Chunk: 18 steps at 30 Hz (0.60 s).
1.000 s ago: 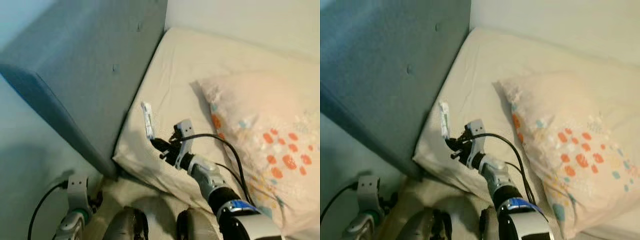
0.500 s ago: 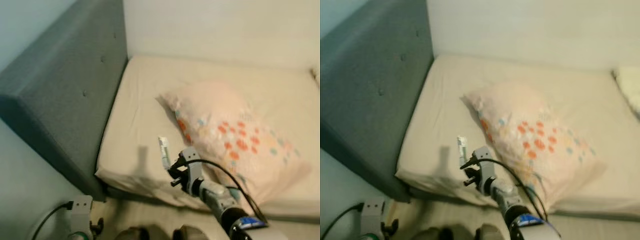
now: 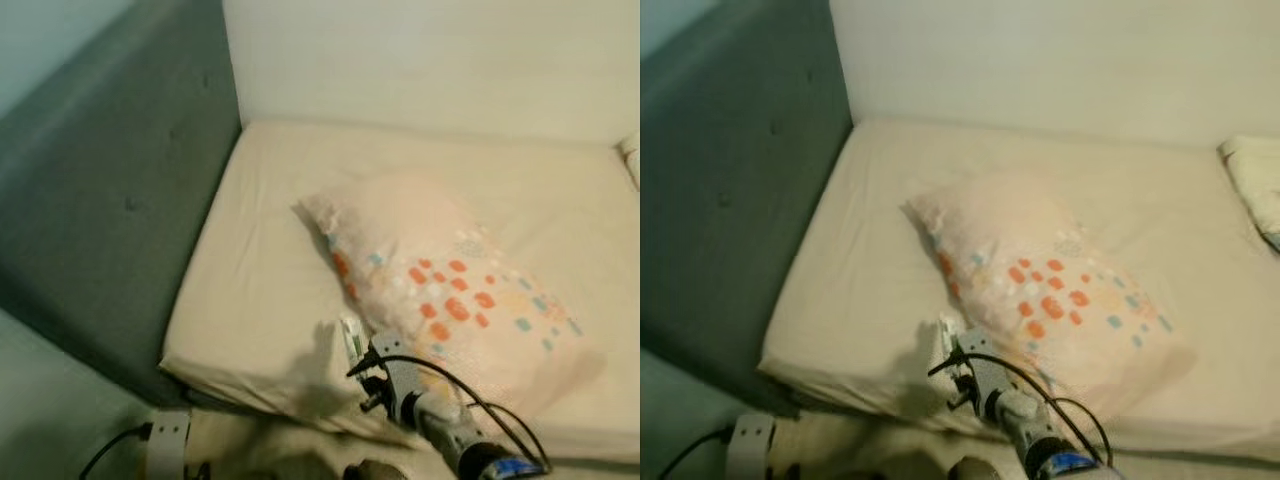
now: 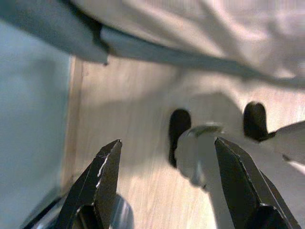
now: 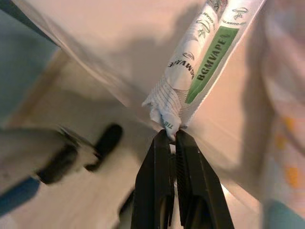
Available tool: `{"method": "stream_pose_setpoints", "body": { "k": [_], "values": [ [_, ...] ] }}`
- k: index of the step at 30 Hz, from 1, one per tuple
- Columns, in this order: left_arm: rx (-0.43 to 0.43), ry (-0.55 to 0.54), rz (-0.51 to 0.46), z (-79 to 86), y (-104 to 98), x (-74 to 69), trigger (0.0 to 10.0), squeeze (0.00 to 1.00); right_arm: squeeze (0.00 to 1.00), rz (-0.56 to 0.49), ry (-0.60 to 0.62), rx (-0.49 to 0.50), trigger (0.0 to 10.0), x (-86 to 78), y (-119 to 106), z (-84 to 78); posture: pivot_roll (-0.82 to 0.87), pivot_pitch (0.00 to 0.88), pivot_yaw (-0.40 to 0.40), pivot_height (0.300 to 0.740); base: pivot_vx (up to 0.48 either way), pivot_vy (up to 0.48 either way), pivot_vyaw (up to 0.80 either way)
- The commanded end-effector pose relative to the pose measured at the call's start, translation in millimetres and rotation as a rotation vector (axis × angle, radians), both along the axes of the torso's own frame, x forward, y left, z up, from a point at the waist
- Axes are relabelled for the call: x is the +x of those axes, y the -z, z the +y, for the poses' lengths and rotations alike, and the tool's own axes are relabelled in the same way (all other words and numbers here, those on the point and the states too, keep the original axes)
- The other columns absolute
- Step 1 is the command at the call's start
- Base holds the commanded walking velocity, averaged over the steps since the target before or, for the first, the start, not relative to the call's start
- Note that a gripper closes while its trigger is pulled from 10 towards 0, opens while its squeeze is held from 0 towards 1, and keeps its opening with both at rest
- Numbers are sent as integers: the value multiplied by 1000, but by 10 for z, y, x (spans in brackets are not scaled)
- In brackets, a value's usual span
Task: Clean up the room
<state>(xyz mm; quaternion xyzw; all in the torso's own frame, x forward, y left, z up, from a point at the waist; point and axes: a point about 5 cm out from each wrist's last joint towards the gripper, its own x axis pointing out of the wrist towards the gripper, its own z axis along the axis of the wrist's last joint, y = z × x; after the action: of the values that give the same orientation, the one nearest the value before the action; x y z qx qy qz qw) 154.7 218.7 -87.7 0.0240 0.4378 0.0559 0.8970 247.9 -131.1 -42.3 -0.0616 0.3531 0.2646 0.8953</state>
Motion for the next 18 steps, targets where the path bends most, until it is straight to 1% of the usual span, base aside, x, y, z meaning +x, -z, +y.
{"method": "stream_pose_setpoints", "body": {
  "k": [1,2,3,4,5,6,8,10,14,17,18],
  "values": [
    [4,1,45,-2,49,-110,10000,0,0,18,-33,-13,10000,-80,56,57,-5,26,25,740,0,0,0],
    [5,3,52,-8,57,-125,10000,0,0,14,-59,-13,10000,-80,51,84,-5,26,25,740,0,0,0],
    [5,3,52,-8,57,-125,10000,0,0,14,-59,-13,10000,-80,51,84,-5,26,25,740,0,0,0],
    [7,4,61,-11,66,-146,10000,0,0,10,-77,-5,10000,-71,40,114,-8,24,25,740,0,0,500],
    [8,2,74,-10,78,-175,10000,0,0,13,-104,15,10000,-62,25,159,-5,23,23,740,0,0,794],
    [9,-1,84,-8,87,-198,10000,0,0,9,-124,13,10000,-52,14,188,-5,23,23,740,0,0,794],
    [9,-1,84,-8,87,-198,10000,0,0,9,-124,13,10000,-52,14,188,-5,23,23,740,0,0,794],
    [9,-6,97,-3,99,-231,10000,0,0,12,-153,10,10000,-46,6,222,-5,19,21,740,0,0,794],
    [11,-8,109,3,110,-263,10000,0,0,24,-162,-4,10000,-60,20,220,-4,17,20,740,0,0,794],
    [15,-16,135,20,132,-337,10000,0,0,67,-104,-24,10000,-109,77,123,-3,13,20,740,0,0,794],
    [15,-16,135,20,132,-337,10000,0,0,67,-104,-24,10000,-109,77,123,-3,13,20,740,0,0,794]
  ]
}}
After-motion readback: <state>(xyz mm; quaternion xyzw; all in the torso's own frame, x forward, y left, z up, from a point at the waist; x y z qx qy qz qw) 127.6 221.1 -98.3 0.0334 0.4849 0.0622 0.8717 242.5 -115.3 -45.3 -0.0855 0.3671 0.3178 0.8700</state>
